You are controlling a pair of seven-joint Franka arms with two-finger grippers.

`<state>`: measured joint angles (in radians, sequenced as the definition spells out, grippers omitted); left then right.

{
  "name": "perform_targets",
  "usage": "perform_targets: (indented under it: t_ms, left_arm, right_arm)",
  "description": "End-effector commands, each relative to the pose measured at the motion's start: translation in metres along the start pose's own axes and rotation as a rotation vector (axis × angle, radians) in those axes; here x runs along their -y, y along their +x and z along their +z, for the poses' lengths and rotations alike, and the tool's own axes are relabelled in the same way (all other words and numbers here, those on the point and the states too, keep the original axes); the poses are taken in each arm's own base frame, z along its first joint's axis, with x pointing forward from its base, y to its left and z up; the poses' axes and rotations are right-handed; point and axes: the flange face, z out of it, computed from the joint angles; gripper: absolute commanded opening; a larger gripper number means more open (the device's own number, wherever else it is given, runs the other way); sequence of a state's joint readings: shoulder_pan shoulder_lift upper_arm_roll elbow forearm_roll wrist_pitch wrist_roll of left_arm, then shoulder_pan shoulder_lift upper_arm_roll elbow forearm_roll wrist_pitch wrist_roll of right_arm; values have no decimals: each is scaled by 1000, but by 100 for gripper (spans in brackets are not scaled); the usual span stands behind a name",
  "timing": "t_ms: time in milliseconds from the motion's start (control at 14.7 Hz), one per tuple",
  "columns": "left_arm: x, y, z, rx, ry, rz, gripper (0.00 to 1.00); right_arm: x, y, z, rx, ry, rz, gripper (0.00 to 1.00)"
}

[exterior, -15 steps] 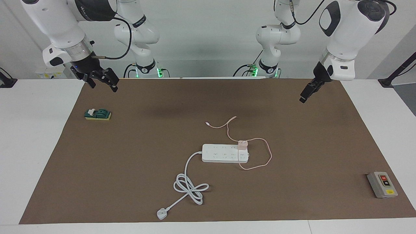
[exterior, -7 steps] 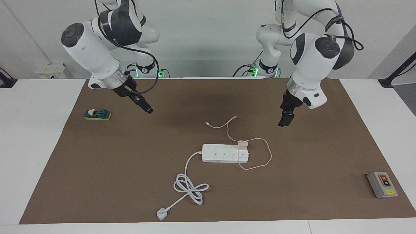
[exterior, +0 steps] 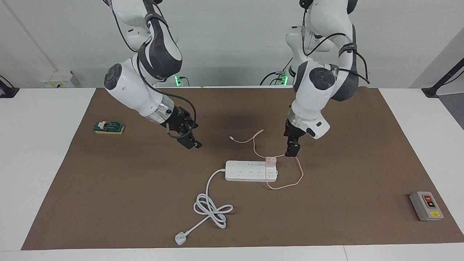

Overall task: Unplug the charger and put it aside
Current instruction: 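Grasp the pink charger with the left gripper while the right gripper holds the strip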

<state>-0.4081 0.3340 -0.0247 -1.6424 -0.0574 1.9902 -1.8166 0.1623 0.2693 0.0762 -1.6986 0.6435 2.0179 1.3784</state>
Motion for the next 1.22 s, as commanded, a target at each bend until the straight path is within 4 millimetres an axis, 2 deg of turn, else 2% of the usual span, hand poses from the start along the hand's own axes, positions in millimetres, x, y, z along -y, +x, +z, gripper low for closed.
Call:
perform_targets:
  t_ms: [0,68,136,272,544,816,883,951,1155]
  left_arm:
    - [-46,-12,24,-29,39,-93,100]
    - [-46,-15,30,-34,49,-124,100]
    - [-46,-19,40,-54,57,-141,100]
    - [-46,-20,43,-61,46,-145,100]
    - [-42,-25,51,-71,46,-191,100]
    - [-30,-31,66,-82,63,-219,100]
    - [-27,-34,64,-84,64,-219,100]
    - [-24,-34,68,-89,73,-219,100]
    - [-16,-38,73,-92,76,-208,100]
  right_arm:
    - [22,18,30,110,25,119,100]
    - [30,24,44,130,20,137,100]
    - [34,17,64,140,-2,129,100]
    - [41,27,93,183,-22,164,100]
    - [42,40,126,224,-57,130,100]
    - [65,58,166,290,-59,160,100]
    - [68,58,173,295,-51,164,100]
    - [66,52,190,289,-55,160,100]
    - [68,39,215,278,-17,161,100]
